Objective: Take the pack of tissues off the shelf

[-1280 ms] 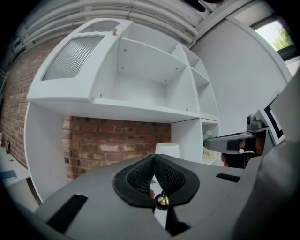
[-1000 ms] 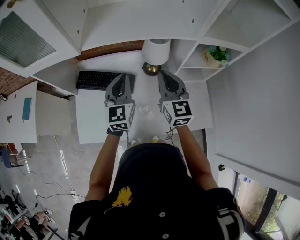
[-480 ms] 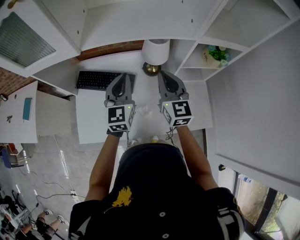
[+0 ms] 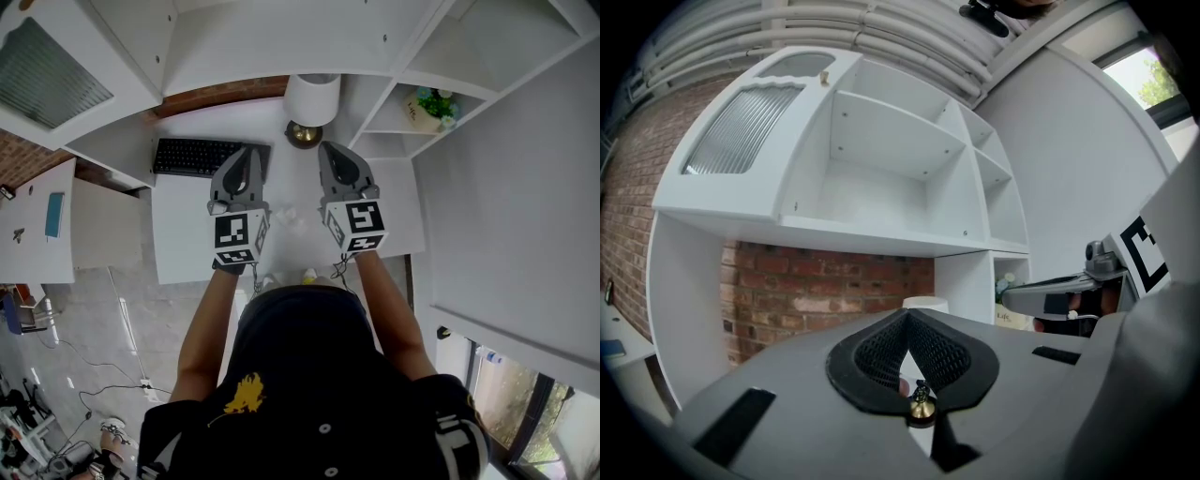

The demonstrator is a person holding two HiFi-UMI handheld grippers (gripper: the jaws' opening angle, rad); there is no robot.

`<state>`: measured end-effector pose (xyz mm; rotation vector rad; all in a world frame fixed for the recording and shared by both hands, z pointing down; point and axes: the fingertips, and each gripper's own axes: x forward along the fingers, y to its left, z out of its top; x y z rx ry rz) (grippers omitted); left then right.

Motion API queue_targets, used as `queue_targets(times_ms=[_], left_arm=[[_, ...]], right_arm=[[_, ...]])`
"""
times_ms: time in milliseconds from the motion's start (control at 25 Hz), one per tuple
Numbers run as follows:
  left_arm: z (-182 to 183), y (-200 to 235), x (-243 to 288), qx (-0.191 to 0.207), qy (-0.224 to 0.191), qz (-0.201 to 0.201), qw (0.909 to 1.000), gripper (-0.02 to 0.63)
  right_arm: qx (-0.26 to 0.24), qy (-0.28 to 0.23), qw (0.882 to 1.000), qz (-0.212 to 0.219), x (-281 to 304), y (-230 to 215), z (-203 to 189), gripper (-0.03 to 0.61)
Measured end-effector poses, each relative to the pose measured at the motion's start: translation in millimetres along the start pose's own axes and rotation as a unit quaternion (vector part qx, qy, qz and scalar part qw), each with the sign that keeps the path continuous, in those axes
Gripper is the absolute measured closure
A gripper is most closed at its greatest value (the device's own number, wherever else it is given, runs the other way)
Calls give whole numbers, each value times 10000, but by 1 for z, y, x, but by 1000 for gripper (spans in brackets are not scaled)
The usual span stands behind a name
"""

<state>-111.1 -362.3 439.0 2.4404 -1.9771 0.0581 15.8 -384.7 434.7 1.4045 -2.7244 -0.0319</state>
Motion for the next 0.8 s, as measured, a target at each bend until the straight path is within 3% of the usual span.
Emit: queue_targets(times_ms=[560,800], left_arm=[[-4,-3,-21,-136,10,-97,9999,597],[-4,4,-31,9,48,-140,9999,597]], right_arm=[[-76,43,9999,132,-14,6,3,575],[-251,57,9989,384,-11,0,6,575]])
